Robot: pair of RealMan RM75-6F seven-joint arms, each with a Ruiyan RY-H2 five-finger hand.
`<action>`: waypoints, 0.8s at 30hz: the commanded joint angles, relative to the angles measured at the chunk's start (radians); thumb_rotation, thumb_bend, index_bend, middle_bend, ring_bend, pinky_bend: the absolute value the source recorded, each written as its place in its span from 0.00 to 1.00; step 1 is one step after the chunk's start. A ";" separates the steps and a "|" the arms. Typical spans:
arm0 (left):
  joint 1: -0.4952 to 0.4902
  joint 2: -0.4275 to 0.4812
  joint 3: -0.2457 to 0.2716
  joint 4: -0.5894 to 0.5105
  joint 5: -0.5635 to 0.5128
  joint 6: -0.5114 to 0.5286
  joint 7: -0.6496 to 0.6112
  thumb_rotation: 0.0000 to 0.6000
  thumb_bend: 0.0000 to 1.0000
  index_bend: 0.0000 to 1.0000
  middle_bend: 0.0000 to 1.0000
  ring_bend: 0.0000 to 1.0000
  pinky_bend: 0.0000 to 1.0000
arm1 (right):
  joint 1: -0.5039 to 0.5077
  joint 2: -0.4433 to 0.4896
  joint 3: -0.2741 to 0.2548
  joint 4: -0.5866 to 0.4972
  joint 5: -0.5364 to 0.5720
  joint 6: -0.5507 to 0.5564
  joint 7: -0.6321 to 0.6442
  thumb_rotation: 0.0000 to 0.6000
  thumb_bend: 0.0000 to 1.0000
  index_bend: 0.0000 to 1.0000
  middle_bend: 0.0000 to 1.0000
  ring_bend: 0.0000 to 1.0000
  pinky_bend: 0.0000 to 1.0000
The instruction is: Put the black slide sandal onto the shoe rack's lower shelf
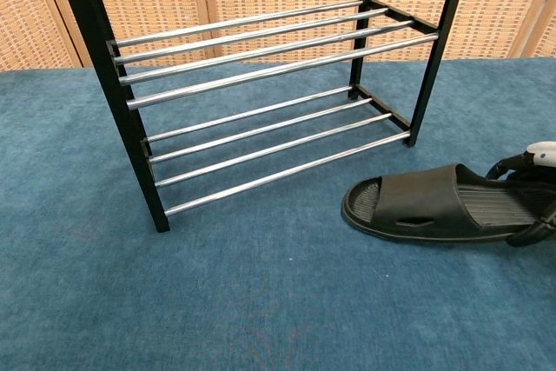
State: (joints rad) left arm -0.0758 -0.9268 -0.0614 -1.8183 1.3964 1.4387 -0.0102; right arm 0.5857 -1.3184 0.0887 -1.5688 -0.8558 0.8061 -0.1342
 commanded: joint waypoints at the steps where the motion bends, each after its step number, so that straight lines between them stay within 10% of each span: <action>1: 0.000 0.001 0.001 -0.001 0.002 0.001 -0.002 1.00 0.21 0.00 0.00 0.00 0.00 | -0.015 0.005 0.013 -0.023 -0.001 0.021 0.023 1.00 0.28 0.61 0.62 0.53 0.59; 13: 0.003 0.009 0.003 0.007 0.009 0.001 -0.033 1.00 0.21 0.00 0.00 0.00 0.00 | -0.027 0.015 0.065 -0.102 0.100 0.046 0.088 1.00 0.29 0.61 0.62 0.54 0.59; 24: 0.000 0.016 0.007 0.007 0.016 -0.008 -0.050 1.00 0.21 0.00 0.00 0.00 0.00 | 0.105 -0.112 0.170 -0.224 0.458 0.353 -0.215 1.00 0.31 0.61 0.64 0.58 0.62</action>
State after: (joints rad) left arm -0.0757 -0.9121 -0.0545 -1.8124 1.4125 1.4323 -0.0572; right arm 0.6383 -1.3777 0.2122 -1.7511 -0.4954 1.0699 -0.2615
